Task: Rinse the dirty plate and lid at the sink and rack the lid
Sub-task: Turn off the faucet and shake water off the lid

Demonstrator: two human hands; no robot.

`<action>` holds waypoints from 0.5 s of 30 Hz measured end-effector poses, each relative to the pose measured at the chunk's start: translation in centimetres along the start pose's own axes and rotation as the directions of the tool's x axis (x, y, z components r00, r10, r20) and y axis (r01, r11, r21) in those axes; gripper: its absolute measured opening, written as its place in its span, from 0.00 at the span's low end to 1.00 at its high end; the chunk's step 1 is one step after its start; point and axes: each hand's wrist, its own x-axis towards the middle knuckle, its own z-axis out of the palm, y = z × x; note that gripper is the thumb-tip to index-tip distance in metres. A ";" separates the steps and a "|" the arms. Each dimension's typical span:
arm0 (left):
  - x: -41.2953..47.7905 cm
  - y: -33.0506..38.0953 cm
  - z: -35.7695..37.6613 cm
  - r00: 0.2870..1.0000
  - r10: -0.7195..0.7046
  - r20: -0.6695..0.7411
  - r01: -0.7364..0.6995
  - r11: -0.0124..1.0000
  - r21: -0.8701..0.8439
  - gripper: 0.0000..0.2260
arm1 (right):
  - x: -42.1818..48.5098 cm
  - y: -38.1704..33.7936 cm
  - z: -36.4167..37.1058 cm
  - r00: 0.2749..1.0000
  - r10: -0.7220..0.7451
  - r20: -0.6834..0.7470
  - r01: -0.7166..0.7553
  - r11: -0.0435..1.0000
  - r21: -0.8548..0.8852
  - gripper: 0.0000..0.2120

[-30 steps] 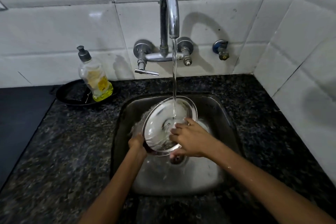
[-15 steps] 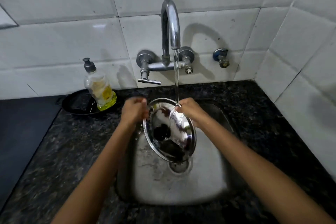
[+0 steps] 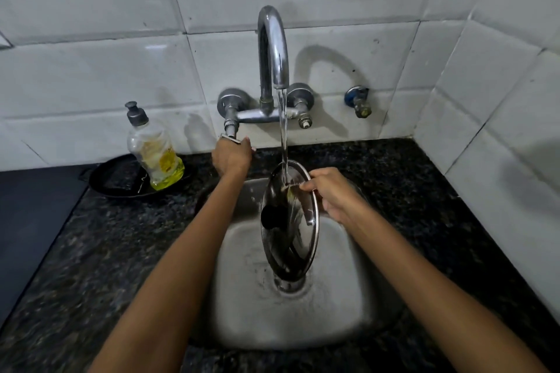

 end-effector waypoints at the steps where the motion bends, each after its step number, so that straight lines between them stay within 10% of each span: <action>1: -0.6 -0.2 -0.4 0.996 0.075 -0.043 -0.065 0.979 0.192 0.16 | -0.1 0.1 0.0 1.000 -0.004 -0.001 0.004 1.000 0.003 0.09; 5: -0.6 -1.9 -1.0 0.886 0.459 -0.065 -0.312 0.695 0.648 0.10 | -0.4 0.4 0.1 0.999 0.003 -0.051 -0.002 1.000 0.019 0.08; 9: -0.4 -1.2 -2.5 0.917 0.397 0.041 -0.298 0.612 0.733 0.14 | -0.7 0.9 0.6 0.992 0.026 -0.122 -0.021 0.999 0.046 0.03; 13: -4.0 -1.5 -4.9 0.915 0.313 0.255 -0.403 0.681 0.612 0.24 | -1.3 1.4 0.7 0.985 0.078 -0.153 -0.047 0.979 0.199 0.15; 15: -7.3 -1.5 -5.9 0.745 0.319 0.586 -0.584 0.737 0.341 0.25 | -1.7 1.4 1.0 0.981 0.104 -0.166 -0.055 0.959 0.279 0.11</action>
